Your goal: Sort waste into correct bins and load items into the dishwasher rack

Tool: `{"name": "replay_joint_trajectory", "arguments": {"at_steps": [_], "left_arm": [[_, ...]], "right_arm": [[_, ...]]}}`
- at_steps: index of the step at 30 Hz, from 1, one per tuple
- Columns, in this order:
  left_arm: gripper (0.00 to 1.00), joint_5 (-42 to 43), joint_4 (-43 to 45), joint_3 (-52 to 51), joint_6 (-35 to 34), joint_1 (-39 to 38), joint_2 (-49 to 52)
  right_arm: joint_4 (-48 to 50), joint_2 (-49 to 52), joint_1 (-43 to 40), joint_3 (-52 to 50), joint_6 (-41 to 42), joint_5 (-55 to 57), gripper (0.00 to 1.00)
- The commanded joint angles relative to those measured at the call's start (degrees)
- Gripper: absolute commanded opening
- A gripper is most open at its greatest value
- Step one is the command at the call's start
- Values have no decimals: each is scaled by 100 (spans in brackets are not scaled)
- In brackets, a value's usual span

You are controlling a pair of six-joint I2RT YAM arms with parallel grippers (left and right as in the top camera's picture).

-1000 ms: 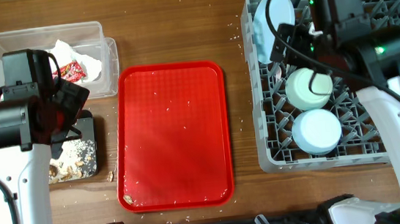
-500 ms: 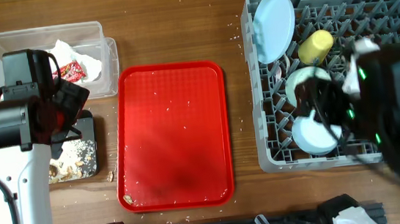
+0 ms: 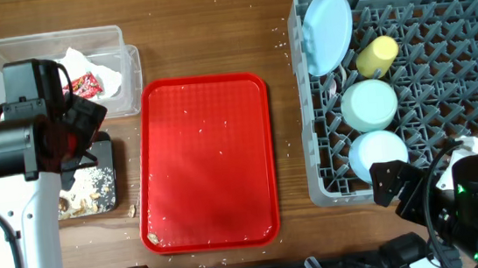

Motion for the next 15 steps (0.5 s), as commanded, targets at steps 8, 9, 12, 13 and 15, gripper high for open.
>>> {"name": "replay_joint_trajectory", "arguments": {"at_steps": [8,9,12,13,15], "left_arm": [[100,-55,13,72,-70,37,-9],[100,-55,13,72,-70,37,-9],[100,-55,13,72,-70,37,-9],[100,-55,13,72,-70,37,-9],[100,-55,13,72,-70,37,-9]], "right_arm": [[1067,-442,7,-605,-960,424,100],[1679,-721,-24,-975,-1305,356,100],[3193,-1449,-245,-1965,-1958,-44,100],[3740,-1753,-352,-2424,-2009,-83,100],[4690,-2247,-485,-3327,-1998,-74,100]]}}
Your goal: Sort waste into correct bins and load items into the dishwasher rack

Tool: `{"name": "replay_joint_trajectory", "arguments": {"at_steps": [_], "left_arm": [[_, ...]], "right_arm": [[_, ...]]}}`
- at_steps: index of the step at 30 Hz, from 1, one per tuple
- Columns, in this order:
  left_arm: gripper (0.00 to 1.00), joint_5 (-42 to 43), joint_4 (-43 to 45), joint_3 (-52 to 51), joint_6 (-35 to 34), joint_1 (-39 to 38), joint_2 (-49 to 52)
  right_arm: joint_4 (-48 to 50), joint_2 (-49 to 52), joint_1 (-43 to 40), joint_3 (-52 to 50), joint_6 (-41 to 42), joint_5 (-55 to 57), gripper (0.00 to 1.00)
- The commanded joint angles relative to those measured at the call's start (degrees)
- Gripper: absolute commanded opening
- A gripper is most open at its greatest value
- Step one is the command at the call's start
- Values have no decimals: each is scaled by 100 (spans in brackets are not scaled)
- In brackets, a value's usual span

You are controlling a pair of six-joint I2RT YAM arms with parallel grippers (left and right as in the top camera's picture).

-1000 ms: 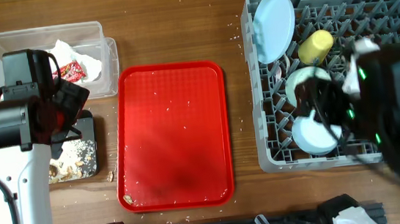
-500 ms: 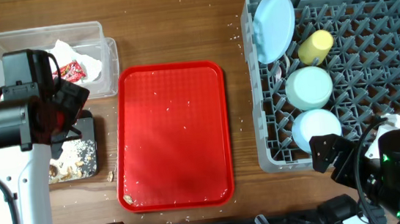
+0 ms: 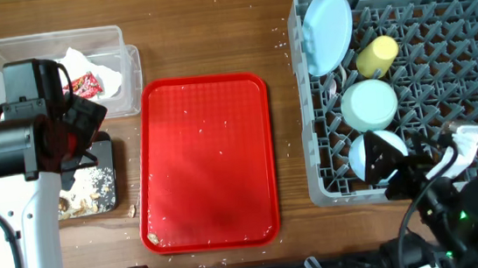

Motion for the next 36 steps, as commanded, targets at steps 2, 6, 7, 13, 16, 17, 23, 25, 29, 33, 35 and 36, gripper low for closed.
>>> {"name": "replay_joint_trajectory", "arguments": {"at_steps": [2,6,7,13,16,17,23,25,29,33,35,36], "left_arm": [[100,-52,15,72,-68,37,-9],[100,-52,15,72,-68,37,-9],[100,-52,13,72,-68,37,-9],[100,-52,15,72,-68,37,-9],[100,-52,15,72,-68,37,-9],[100,-52,13,72,-68,37,-9],[100,-52,15,72,-70,37,-9],[100,-52,15,72,-68,37,-9],[100,-52,15,72,-68,37,-9],[100,-52,15,72,-68,37,-9],[100,-52,13,72,-68,37,-9],[100,-52,13,72,-68,37,-9]], "right_arm": [[1539,-846,-264,-1567,-313,-157,100],[3700,-1272,-531,-3036,-293,-330,100],[3921,-1307,-544,-3206,-295,-332,100],[4750,-1805,-750,-4190,-293,-404,100],[4767,-1906,-949,-4374,-302,-457,100],[4778,-1906,-1001,-4374,-310,-450,100],[4391,-1906,-1180,-4374,-1436,-407,100],[4218,-1906,-1180,-4374,-2068,-409,100],[4221,-1906,-1180,-4374,-2413,-411,100],[4223,-1904,-1180,-4374,-2411,-411,100],[4223,-1904,-1180,-4374,-2413,-411,100],[4223,-1904,-1180,-4374,-2413,-411,100]]}}
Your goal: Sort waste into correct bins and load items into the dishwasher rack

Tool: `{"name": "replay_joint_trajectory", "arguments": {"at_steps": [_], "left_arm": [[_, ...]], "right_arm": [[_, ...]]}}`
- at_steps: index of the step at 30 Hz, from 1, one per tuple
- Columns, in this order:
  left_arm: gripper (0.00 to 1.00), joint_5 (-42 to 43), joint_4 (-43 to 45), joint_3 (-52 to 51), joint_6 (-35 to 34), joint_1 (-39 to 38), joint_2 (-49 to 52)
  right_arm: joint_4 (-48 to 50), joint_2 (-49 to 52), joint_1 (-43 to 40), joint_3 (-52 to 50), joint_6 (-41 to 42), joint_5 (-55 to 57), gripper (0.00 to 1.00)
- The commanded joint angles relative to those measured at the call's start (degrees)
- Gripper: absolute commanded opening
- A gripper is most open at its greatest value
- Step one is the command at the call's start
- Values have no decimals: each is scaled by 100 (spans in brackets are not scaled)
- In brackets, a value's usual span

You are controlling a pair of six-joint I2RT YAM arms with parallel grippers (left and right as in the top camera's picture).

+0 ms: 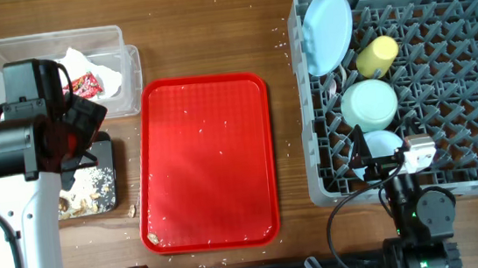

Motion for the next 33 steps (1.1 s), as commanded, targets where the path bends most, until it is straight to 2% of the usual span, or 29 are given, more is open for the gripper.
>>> {"name": "replay_joint_trajectory", "arguments": {"at_steps": [1,11,17,19,21,24,28,31,33], "left_arm": [[100,-55,13,72,-70,37,-9],[100,-55,13,72,-70,37,-9],[100,37,-870,15,-31,13,-28],[100,-11,-800,-385,-28,-144,-153],[100,-107,-411,-973,-26,-313,-474],[100,-94,658,-2249,-22,-586,-1266],[100,240,2079,-4061,4,-833,-2859],[100,772,3204,-5213,850,-955,-4258],[100,848,3495,-5630,1095,-979,-4933]], "right_arm": [[20,-76,-33,-9,-114,-85,100],[20,-76,-33,-9,-116,-85,100],[20,-76,-33,-9,-116,-85,100],[20,-76,-33,-9,-114,-85,100],[20,-76,-33,-9,-114,-85,100],[20,-76,-33,-9,-116,-85,100],[20,-76,-33,-9,-114,-85,100],[20,-76,-33,-9,-114,-85,100],[20,-76,-33,-9,-114,-85,100]]}}
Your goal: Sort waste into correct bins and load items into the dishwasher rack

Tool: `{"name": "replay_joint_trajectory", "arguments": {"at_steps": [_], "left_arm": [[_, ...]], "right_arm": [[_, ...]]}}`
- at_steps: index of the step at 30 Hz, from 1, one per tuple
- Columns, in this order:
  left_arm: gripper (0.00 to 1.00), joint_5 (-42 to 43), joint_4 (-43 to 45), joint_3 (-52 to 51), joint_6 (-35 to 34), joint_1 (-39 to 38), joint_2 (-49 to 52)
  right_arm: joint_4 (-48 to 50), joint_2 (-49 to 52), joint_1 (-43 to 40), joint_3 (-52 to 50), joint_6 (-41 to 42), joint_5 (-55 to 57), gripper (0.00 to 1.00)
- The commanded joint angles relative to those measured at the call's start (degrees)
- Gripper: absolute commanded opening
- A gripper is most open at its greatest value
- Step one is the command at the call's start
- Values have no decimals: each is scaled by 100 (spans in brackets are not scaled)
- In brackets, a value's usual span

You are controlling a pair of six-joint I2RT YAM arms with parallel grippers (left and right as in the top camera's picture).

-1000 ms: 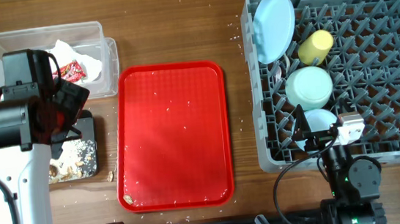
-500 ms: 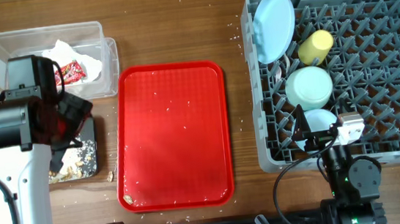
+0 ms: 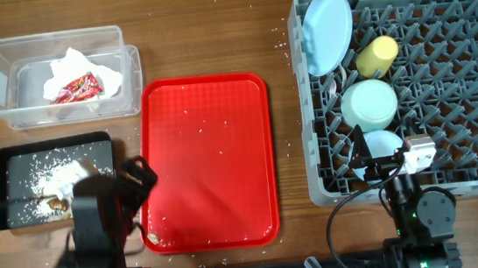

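Observation:
The grey dishwasher rack [image 3: 441, 35] on the right holds a pale blue plate [image 3: 327, 27] on edge, a yellow cup [image 3: 376, 55], a pale green bowl [image 3: 368, 104] and a white bowl [image 3: 384, 143]. A clear bin at back left contains crumpled wrappers [image 3: 75, 78]. In front of it a black tray [image 3: 13, 160] carries food scraps. My left gripper [image 3: 140, 174], blurred, sits low between the black tray and the red tray [image 3: 205, 146]. My right gripper [image 3: 381, 169] is at the rack's front edge by the white bowl. Neither gripper's jaws are readable.
The red tray lies in the middle of the wooden table, dotted with crumbs. Both arm bases stand along the front edge. Crumbs are scattered on the wood near the rack's back left corner.
My left arm has moved from standing over the two left bins down to the table's front edge, uncovering the clear bin and the black tray. The right arm has not moved.
My left arm stood over the left bins at all three earlier moments. My right arm was at the front right corner, then beside the white bowl, then drawn back to the rack's front edge, where it remains. Now the left arm is low at the front.

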Motion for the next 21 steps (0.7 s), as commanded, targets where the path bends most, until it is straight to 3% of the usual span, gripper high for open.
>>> {"name": "replay_joint_trajectory", "arguments": {"at_steps": [1,6,10,13,17,21], "left_arm": [[100,348,118,-734,680,-72,-1384],[100,308,-76,-756,739,-72,-2223],[100,675,634,-1158,3018,-66,-2629],[100,1191,1552,-1665,3960,2,-2848],[100,1231,3023,-2741,3888,170,-3257],[100,1228,4107,-3174,3891,354,-3303]], "right_arm": [[4,-42,-33,-7,-72,-85,100],[7,-42,-33,-7,-74,-85,100],[7,-42,-33,-7,-72,-85,100],[4,-42,-33,-7,-72,-85,100],[7,-42,-33,-7,-74,-85,100],[7,-42,-33,-7,-72,-85,100]]}}
